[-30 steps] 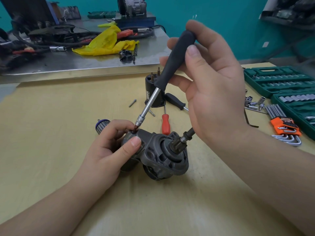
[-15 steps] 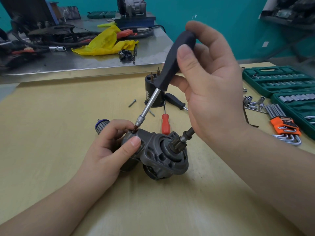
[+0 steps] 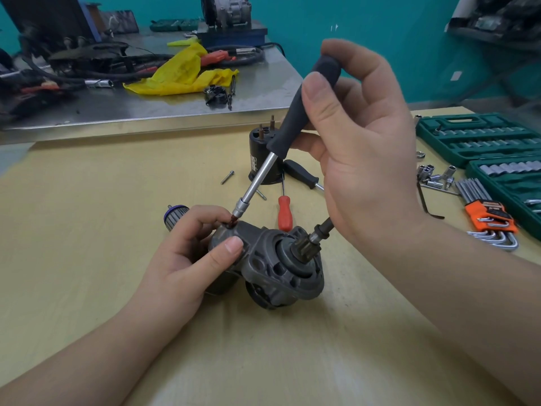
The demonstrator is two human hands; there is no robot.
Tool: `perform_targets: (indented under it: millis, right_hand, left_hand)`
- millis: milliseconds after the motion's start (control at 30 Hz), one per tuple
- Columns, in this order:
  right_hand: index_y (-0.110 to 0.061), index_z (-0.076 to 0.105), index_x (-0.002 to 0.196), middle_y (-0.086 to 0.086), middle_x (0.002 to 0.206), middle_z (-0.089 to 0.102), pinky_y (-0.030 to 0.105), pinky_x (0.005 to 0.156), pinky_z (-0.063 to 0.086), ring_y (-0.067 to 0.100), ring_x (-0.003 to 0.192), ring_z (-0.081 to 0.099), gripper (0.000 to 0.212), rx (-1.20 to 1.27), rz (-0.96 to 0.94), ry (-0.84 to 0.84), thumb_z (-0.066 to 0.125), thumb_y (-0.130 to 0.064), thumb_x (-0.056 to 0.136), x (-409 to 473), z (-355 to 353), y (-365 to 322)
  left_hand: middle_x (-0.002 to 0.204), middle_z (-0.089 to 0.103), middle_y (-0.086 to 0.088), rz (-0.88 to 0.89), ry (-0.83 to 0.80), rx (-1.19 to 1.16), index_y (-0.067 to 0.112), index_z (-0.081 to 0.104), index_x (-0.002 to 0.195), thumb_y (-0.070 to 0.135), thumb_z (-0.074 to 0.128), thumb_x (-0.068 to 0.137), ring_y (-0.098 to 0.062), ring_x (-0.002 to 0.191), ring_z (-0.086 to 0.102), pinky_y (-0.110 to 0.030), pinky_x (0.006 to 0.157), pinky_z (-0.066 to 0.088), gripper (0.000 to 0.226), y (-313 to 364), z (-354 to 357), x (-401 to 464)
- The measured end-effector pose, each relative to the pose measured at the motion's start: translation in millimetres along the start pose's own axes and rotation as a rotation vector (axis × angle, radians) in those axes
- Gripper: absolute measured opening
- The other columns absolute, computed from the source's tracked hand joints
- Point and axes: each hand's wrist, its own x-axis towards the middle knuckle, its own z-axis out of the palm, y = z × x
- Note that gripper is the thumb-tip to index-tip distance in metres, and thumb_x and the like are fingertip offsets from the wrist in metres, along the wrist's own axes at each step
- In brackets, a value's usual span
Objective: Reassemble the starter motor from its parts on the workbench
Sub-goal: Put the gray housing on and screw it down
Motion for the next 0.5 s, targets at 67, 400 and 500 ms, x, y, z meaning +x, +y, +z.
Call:
perform_targets:
  millis: [67,400,500]
  right_hand:
    - [-0.013,0.062,0.126,0.010,0.106,0.066,0.050,0.079,0.065,0.026,0.093,0.071,0.021,0.052,0.012,-0.003,0.056,-0.008,0.106,-0.1,-1.5,0.1]
    - [-0.016,0.058,0.124,0.006,0.103,0.064,0.055,0.079,0.066,0.017,0.087,0.070,0.025,-0.017,-0.018,-0.011,0.063,-0.004,0.103,-1.3,-1.1,-1.5]
    - [-0.013,0.062,0.126,0.014,0.110,0.066,0.050,0.079,0.065,0.029,0.097,0.071,0.022,0.065,0.018,0.000,0.055,-0.004,0.106,-1.8,-2.5,-1.4]
  left_hand:
    - [0.102,0.072,-0.002,-0.003,-0.002,0.003,0.036,0.071,0.110,0.062,0.089,0.074,-0.022,0.086,0.068,-0.031,0.073,0.059,0.048,-0.4,-0.3,0.0]
    - [0.106,0.073,-0.003,0.009,-0.012,-0.013,0.034,0.071,0.109,0.035,0.079,0.081,-0.024,0.088,0.070,-0.032,0.075,0.060,0.030,-1.9,-2.1,-0.2]
    - [0.107,0.072,-0.004,0.012,-0.013,-0.008,0.034,0.071,0.110,0.036,0.079,0.081,-0.025,0.089,0.069,-0.032,0.076,0.060,0.030,-2.5,-2.1,-0.3]
